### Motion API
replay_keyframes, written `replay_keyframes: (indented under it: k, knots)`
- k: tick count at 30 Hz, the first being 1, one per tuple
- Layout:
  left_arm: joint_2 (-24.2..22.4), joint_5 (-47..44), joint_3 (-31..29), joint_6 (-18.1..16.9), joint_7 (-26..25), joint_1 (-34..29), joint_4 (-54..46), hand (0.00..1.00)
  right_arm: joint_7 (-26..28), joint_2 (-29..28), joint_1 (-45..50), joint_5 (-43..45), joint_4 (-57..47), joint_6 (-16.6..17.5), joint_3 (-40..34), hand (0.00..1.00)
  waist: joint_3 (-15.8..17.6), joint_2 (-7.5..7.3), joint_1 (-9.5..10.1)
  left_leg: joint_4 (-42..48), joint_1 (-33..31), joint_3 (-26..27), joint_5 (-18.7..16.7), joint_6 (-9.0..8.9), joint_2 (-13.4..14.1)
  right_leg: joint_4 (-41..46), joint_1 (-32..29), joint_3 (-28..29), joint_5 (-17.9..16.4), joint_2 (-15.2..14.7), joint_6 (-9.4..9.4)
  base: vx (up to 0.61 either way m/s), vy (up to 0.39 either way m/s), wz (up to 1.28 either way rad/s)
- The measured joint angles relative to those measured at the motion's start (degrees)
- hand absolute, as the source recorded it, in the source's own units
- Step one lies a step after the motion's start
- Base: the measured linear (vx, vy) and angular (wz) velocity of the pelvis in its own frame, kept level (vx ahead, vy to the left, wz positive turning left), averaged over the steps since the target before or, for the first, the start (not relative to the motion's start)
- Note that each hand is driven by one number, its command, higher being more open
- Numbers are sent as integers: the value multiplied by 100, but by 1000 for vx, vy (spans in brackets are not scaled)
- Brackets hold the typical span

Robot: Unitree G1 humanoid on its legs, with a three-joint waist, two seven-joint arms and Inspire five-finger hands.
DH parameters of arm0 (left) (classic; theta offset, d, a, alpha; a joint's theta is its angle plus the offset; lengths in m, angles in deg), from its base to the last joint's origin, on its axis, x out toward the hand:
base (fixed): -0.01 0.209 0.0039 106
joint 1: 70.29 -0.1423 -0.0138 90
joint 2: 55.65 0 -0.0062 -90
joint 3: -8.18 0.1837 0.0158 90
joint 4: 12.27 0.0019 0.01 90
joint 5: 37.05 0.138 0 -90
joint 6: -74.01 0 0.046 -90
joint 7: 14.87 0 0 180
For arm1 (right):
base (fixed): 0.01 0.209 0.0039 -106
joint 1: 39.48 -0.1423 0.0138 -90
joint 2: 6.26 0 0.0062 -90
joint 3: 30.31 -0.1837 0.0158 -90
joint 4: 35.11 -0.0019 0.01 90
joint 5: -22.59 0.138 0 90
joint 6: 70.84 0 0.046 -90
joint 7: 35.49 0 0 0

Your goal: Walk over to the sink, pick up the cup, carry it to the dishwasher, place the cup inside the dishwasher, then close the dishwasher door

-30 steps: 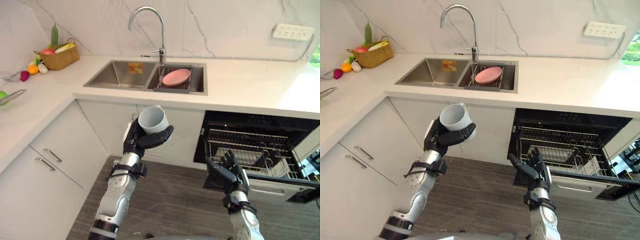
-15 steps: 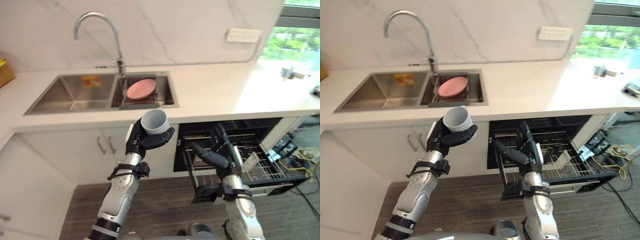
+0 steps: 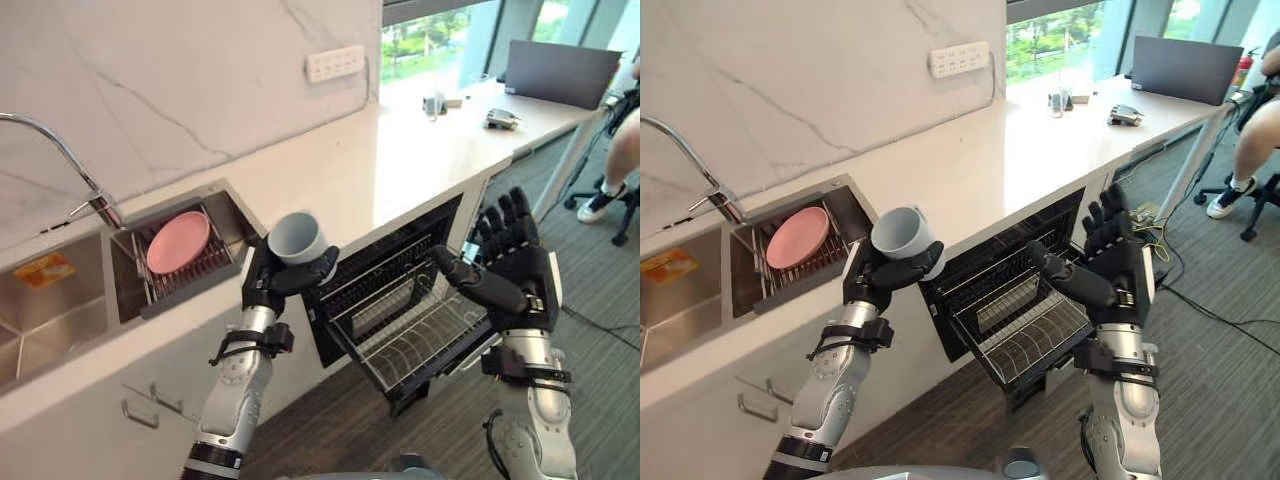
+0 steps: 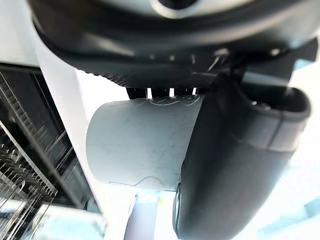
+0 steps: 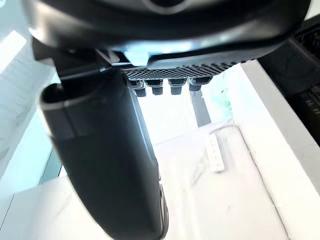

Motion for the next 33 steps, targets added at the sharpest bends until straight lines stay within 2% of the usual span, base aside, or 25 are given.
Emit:
replay_keyframes:
  k: [1,3,6,7,9,10,13,15,17,18,19,20,21,22,23,24,25,26,27,29,30,31,32,33]
  knots:
    - [36,0,0,9,-16,22,0,0,6,-6,0,18,-14,-34,0,100,-18,-29,-6,-11,8,126,-31,60,-69,-84,-31,-60,67,-103,80,53,206,-58]
    - [146,-6,-10,126,-57,113,0,0,17,-37,-1,27,-36,-135,9,100,-25,-39,-7,9,47,327,-120,184,-156,-131,-91,-352,292,-230,108,38,165,-59]
    - [176,-5,-59,269,-82,184,-1,0,30,-224,1,97,-33,-345,153,100,28,-84,3,20,262,739,-246,264,-134,425,-404,-1185,513,-317,-174,-11,146,-76]
    - [179,-3,-89,310,-116,178,-15,0,62,-304,5,209,-31,-401,283,100,93,-90,37,46,393,975,-330,279,-74,454,-417,-1627,617,-334,-308,-69,80,-108]
    - [197,4,-179,374,-230,106,-162,0,289,-375,20,240,-31,-492,489,100,105,-125,96,61,424,1387,-504,300,-32,-56,-320,-2218,730,-325,-362,-93,60,-110]
    - [171,6,-225,381,-303,66,-270,0,491,-349,43,243,-24,-541,568,100,145,-62,51,50,369,1484,-536,301,21,-545,-216,-2222,967,-175,-422,-63,36,-63]
    - [146,8,-222,378,-303,3,-454,0,724,-273,80,277,224,-655,561,100,194,-64,31,65,273,1456,-523,276,99,-1257,17,-2309,1365,17,-454,2,42,-28]
    - [62,13,-224,356,-308,-52,-454,0,739,-181,80,370,363,-686,556,100,213,-24,48,243,233,1357,-520,230,203,-1526,224,-2446,1476,98,-410,103,-44,28]
    - [-11,36,-223,297,-338,-105,-453,0,739,-138,83,450,394,-692,554,100,234,17,93,523,92,1231,-656,174,353,-1579,308,-2581,1440,154,-418,99,-66,30]
    - [-19,50,-223,245,-382,-166,-452,0,751,-135,75,498,393,-694,603,100,258,59,161,767,30,1217,-758,100,492,-1483,307,-2590,1262,225,-475,74,-72,11]
    - [0,51,-222,173,-418,-269,-433,0,757,-162,83,598,395,-698,703,100,301,67,234,1449,-197,1170,-844,-5,674,-1388,343,-2597,1119,235,-476,69,-75,10]
    - [13,50,-211,160,-419,-320,-427,0,760,-181,84,631,391,-700,731,100,362,60,240,2037,-425,1130,-847,4,820,-1376,413,-2628,1076,236,-489,45,-84,17]
    - [-11,47,-201,140,-418,-458,-421,0,761,-146,86,645,379,-700,745,100,457,165,248,3205,-868,1025,-745,144,1152,-1378,578,-2686,1006,313,-518,67,-81,16]
    - [-19,46,-203,118,-411,-591,-412,0,745,-114,91,643,380,-704,740,100,528,266,254,3847,-1103,851,-544,169,1340,-1381,739,-2689,943,369,-557,129,-63,6]
    - [-35,44,-171,59,-378,-791,-366,0,721,-124,124,644,384,-705,739,100,591,237,264,4222,-1255,664,-428,117,1390,-1390,895,-2659,870,325,-545,146,-22,-7]
    - [-39,44,-113,36,-304,-906,-336,0,713,-149,145,651,376,-692,709,100,591,233,266,3989,-1252,567,-528,90,1292,-1378,958,-2638,840,248,-553,156,5,-14]
    - [-39,46,-18,25,-217,-964,-321,0,691,-151,135,663,374,-679,656,100,589,227,266,3529,-1241,486,-613,138,1171,-1378,970,-2590,832,161,-547,144,24,-21]
    - [-45,46,100,-22,-106,-976,-301,0,647,-147,107,695,371,-653,595,100,592,216,275,2650,-1178,368,-633,117,1016,-1372,939,-2504,822,36,-520,144,51,-24]
    - [-54,46,144,-46,-41,-974,-293,0,629,-150,96,695,367,-652,576,100,587,206,268,2137,-1116,278,-615,96,939,-1360,910,-2460,816,-28,-482,148,104,-33]
    - [-75,46,328,-113,73,-939,-292,0,591,-96,103,694,357,-654,542,100,577,218,196,461,-872,15,-230,-121,815,-1228,817,-2292,721,-285,-249,177,184,-30]
    - [-80,45,368,-118,76,-924,-291,0,590,-61,103,694,357,-654,530,100,571,228,179,242,-844,-15,-94,-246,790,-1193,803,-2241,692,-339,-177,226,251,-27]
    - [-101,43,438,-144,89,-910,-242,0,589,32,112,696,358,-655,490,100,504,308,161,112,-772,-26,87,-346,744,-1180,794,-2162,664,-407,-10,282,301,-20]
    - [-120,42,478,-165,114,-882,-139,0,582,119,120,696,363,-644,431,100,381,443,123,35,-738,-44,738,-338,716,-1207,810,-2149,683,-415,202,306,320,-20]
    - [-66,39,472,-188,128,-858,-56,0,569,77,116,696,421,-641,431,100,322,361,136,84,-682,3,705,-295,585,-1210,832,-2099,705,-547,296,327,296,-9]
